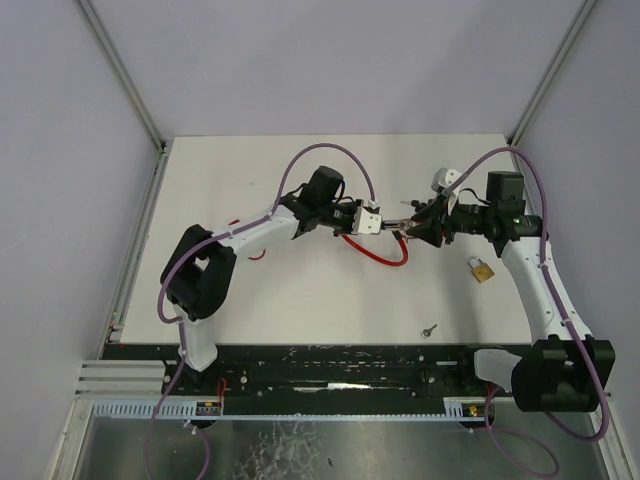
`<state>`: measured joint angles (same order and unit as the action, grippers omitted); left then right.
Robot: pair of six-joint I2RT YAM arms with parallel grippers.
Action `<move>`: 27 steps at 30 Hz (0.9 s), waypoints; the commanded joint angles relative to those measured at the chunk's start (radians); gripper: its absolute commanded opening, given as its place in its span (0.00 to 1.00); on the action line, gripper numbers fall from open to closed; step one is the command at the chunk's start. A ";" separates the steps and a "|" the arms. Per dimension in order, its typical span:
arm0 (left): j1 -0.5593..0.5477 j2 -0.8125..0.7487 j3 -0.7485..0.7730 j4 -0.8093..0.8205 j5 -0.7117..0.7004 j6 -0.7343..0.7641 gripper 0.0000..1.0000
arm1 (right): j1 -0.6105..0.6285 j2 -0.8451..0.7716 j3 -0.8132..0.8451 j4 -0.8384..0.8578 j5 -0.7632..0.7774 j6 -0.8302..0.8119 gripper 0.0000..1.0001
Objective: Lock with the key
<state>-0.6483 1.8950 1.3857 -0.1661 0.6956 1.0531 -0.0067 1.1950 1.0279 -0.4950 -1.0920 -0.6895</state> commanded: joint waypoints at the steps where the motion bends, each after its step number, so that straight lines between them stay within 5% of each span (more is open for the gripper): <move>1: -0.004 0.015 -0.003 -0.036 -0.013 0.013 0.00 | -0.004 0.020 0.042 0.022 -0.043 0.022 0.44; 15: -0.004 0.020 0.002 -0.038 -0.011 0.013 0.00 | 0.003 0.051 0.061 -0.037 -0.036 -0.082 0.16; 22: -0.003 0.024 0.008 -0.054 -0.009 0.015 0.00 | 0.072 0.050 0.068 -0.170 0.097 -0.427 0.01; 27: -0.004 0.028 0.015 -0.067 -0.010 0.020 0.00 | 0.110 0.048 0.099 -0.300 0.169 -0.733 0.00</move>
<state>-0.6483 1.8954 1.3857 -0.1940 0.6960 1.0557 0.0673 1.2552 1.0863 -0.6308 -1.0039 -1.1046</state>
